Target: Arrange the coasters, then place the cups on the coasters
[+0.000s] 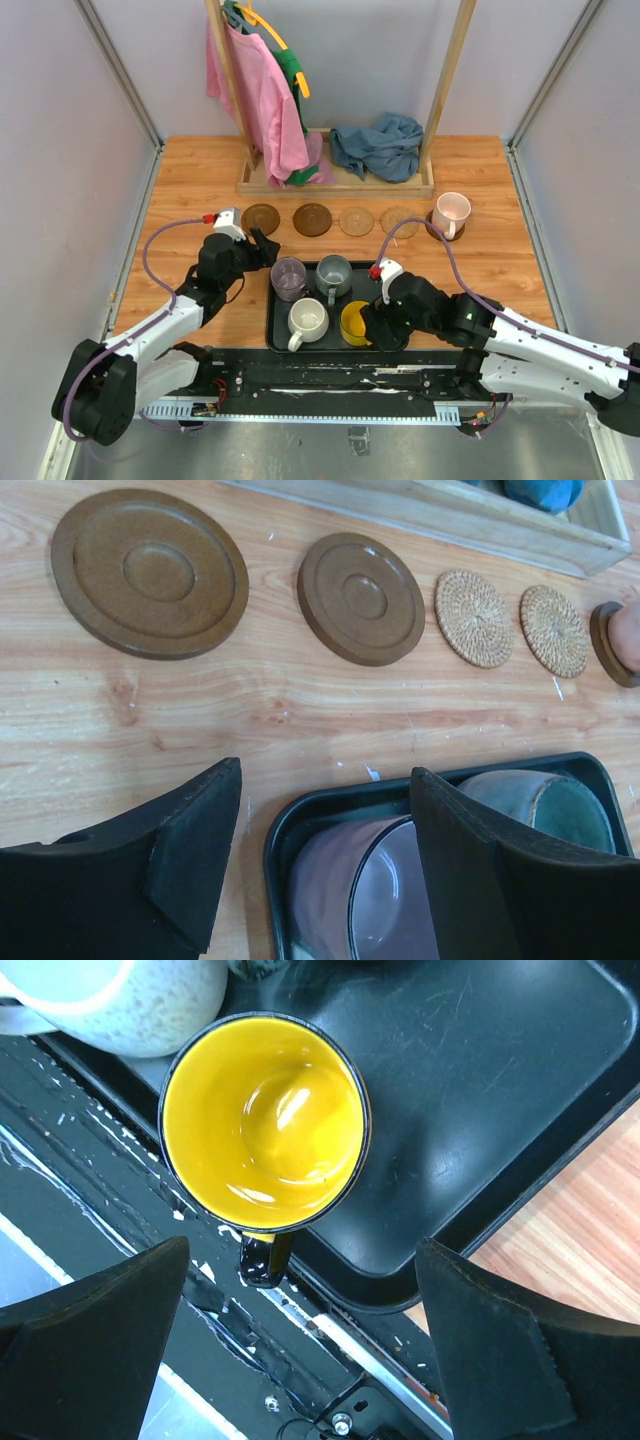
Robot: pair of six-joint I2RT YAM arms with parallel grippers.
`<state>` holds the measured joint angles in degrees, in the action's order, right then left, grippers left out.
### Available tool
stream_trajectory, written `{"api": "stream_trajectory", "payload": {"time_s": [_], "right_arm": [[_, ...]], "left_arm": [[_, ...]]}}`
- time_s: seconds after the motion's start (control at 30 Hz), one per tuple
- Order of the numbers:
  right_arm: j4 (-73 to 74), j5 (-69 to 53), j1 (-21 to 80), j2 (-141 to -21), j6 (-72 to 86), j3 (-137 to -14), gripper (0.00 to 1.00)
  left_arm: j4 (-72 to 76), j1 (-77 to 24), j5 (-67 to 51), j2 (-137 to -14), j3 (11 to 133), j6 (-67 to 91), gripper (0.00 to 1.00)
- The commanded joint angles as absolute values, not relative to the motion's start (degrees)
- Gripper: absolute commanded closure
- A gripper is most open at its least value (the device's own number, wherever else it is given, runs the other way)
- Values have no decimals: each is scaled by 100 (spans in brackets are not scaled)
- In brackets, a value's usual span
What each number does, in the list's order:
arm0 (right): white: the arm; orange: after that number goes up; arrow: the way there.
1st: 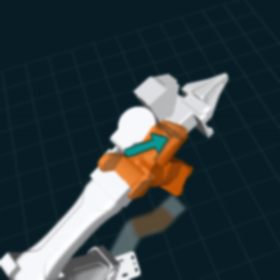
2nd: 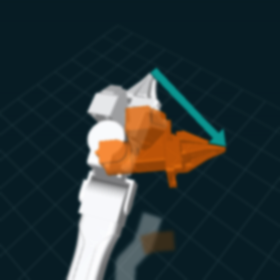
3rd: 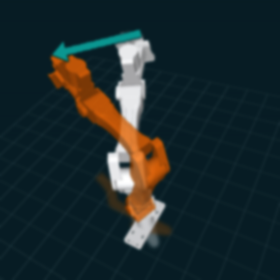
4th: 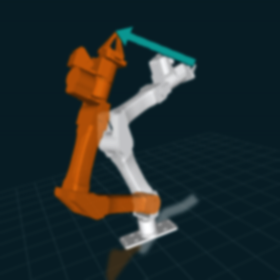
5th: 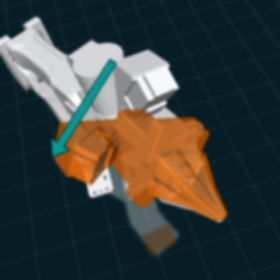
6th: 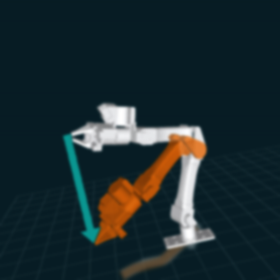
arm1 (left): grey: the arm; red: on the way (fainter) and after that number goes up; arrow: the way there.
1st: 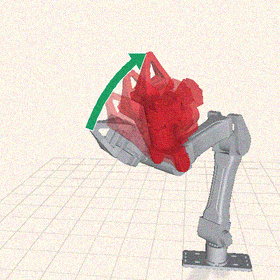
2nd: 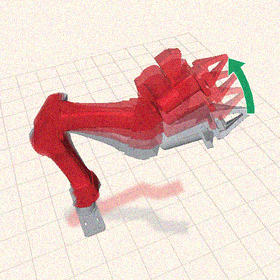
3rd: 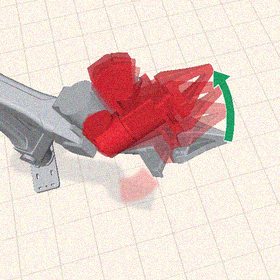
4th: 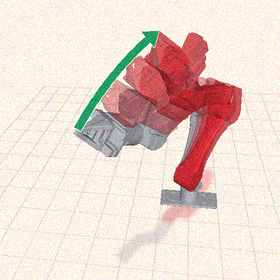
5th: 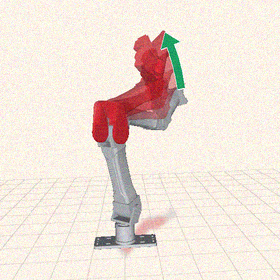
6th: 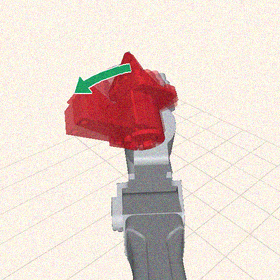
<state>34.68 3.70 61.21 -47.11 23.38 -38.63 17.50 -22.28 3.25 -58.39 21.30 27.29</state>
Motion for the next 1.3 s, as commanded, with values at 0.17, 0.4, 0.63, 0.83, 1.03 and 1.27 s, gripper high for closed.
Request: {"api": "stream_trajectory", "payload": {"time_s": [0.17,0.4,0.63,0.83,1.03,1.27], "right_arm": [[3310,1264,6919,-5046,3085,-3634,7],[3370,1602,7346,-5957,3260,-3888,16],[3314,1703,7531,-6502,3314,-4085,22],[3285,1707,7528,-6472,3331,-4072,33],[3286,1642,7528,-6466,3387,-3979,45],[3262,1582,7532,-6493,3438,-3914,52]], "left_arm": [[1835,-2275,191,-5661,1878,2766,27],[1863,-2274,141,-5704,1849,2777,27],[1829,-2276,181,-5612,1787,2769,27],[1806,-2271,206,-5551,1727,2801,27],[1819,-2272,206,-5524,1701,2810,27],[1852,-2275,202,-5511,1662,2845,27]]}}
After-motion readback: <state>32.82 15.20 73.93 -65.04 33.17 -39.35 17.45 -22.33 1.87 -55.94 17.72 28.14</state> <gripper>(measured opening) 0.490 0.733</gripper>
